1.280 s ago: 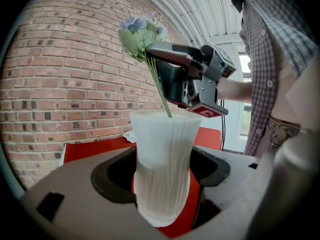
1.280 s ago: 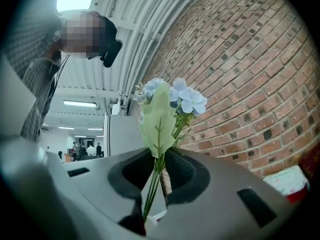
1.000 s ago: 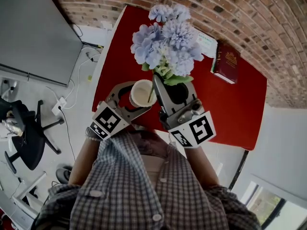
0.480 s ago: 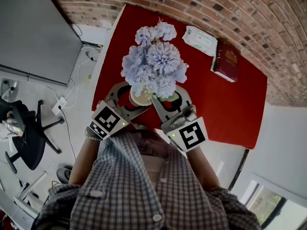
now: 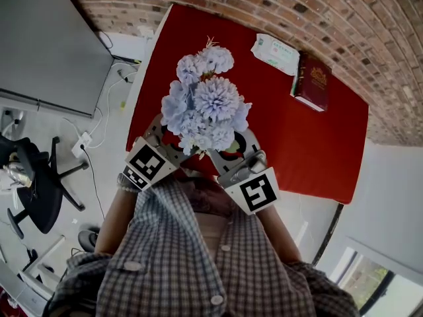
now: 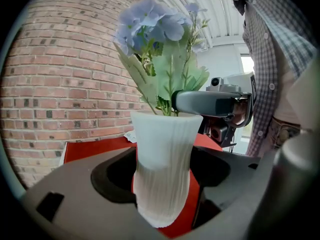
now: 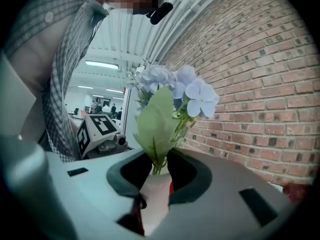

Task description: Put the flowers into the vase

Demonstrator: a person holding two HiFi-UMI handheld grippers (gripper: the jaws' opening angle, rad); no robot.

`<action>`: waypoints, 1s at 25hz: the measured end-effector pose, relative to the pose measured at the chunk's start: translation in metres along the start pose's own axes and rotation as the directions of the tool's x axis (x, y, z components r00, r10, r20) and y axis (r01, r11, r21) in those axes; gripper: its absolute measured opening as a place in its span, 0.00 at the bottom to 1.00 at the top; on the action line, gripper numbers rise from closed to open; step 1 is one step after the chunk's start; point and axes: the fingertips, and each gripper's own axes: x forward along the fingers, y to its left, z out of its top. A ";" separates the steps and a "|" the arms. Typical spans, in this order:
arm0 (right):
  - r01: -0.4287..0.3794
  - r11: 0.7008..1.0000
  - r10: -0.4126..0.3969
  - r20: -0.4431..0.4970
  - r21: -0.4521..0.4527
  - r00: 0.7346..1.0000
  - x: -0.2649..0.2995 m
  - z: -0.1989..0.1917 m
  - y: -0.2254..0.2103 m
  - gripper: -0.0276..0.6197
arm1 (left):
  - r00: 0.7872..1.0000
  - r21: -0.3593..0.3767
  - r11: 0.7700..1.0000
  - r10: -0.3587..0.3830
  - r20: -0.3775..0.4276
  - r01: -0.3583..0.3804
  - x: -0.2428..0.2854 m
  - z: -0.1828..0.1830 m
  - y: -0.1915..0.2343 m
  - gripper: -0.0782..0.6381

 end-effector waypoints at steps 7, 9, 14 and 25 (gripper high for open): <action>-0.003 1.000 0.003 -0.007 0.016 1.000 -0.003 -0.001 0.004 0.23 | 1.000 0.002 1.000 0.001 0.001 -0.001 -0.002 -0.001 0.000 0.58; -0.003 1.000 0.003 -0.010 0.019 1.000 -0.004 -0.001 0.003 0.24 | 1.000 0.002 1.000 0.001 0.001 -0.001 -0.001 -0.002 0.000 0.58; -0.016 1.000 0.016 -0.016 0.023 1.000 -0.005 -0.002 0.006 0.32 | 1.000 0.005 1.000 0.001 0.000 -0.001 -0.001 -0.001 -0.001 0.58; -0.012 0.998 0.013 -0.031 0.056 0.999 -0.008 -0.005 0.003 0.49 | 1.000 0.008 1.000 -0.001 0.005 0.001 -0.002 -0.002 -0.002 0.58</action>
